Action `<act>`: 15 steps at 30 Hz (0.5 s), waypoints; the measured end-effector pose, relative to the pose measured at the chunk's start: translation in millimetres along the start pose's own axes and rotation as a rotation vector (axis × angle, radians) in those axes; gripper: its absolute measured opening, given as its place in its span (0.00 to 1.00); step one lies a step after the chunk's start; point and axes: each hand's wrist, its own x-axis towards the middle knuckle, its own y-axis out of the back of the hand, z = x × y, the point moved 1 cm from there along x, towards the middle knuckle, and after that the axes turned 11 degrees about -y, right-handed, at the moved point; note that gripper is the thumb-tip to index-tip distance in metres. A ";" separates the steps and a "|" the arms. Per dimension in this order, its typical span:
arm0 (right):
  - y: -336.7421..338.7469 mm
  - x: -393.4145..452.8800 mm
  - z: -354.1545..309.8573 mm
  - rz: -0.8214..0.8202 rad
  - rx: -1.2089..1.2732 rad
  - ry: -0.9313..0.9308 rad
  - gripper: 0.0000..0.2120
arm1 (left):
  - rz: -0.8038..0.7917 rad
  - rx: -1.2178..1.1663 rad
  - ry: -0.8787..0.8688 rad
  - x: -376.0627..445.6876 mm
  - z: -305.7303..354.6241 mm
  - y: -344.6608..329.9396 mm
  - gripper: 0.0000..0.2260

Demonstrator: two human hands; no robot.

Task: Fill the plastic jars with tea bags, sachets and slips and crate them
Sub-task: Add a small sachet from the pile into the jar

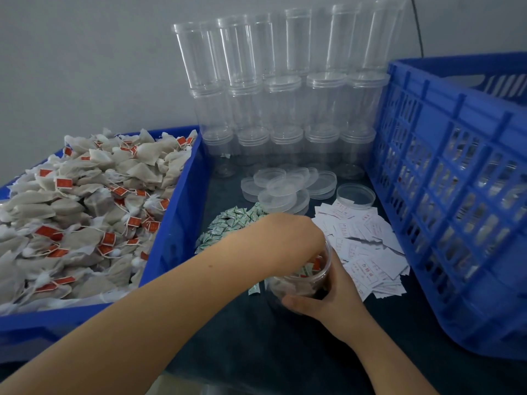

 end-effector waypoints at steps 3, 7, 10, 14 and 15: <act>0.3 -0.2 0.6 -0.001 -0.018 -0.007 0.44 | -0.032 0.030 0.003 3.0 -0.4 -0.6 0.09; 2.5 -0.9 1.0 0.014 -0.012 -0.004 0.41 | -0.020 0.012 -0.077 7.6 0.3 7.6 0.07; 3.7 -1.5 3.3 0.046 -0.013 0.010 0.40 | 0.089 -0.331 -0.146 5.4 -12.9 28.0 0.04; 2.0 -2.5 3.4 0.032 -0.028 0.018 0.46 | 0.396 -0.880 -0.055 25.1 -45.4 32.1 0.02; 2.1 -2.5 3.3 0.017 -0.038 0.022 0.46 | 0.414 -0.856 -0.010 35.5 -50.9 25.1 0.02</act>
